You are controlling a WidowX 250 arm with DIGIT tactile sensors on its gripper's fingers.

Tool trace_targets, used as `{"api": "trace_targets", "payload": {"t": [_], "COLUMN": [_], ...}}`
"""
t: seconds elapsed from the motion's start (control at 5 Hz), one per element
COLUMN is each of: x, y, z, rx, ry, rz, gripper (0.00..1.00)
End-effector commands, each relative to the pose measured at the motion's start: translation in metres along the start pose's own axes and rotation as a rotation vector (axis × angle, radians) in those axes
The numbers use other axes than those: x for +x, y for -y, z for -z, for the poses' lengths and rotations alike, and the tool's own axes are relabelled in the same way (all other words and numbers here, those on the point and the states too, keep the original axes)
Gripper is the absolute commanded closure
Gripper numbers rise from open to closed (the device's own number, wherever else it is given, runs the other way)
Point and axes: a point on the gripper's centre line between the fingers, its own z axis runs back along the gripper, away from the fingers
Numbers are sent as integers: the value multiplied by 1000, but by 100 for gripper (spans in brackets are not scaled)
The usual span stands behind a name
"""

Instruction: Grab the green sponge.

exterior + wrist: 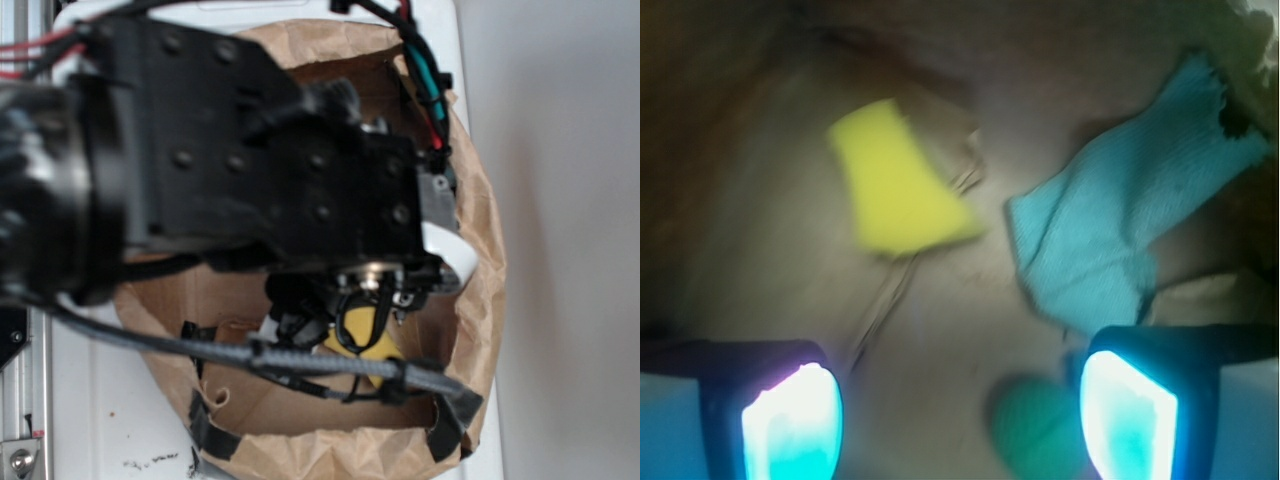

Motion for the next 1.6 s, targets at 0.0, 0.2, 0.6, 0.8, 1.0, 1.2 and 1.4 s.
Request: {"api": "trace_targets", "payload": {"t": [0.0, 0.2, 0.6, 0.8, 1.0, 1.2, 1.4], "x": [27, 30, 39, 50, 54, 51, 46], "y": [34, 47, 60, 51, 46, 43, 35], "z": [-3, 5, 40, 54, 63, 57, 32], "rx": [-39, -29, 34, 44, 57, 64, 28], "ry": [58, 63, 47, 22, -11, -8, 21], "rz": [69, 106, 147, 140, 133, 126, 92], "gripper": [0, 0, 0, 0, 0, 100, 100]}}
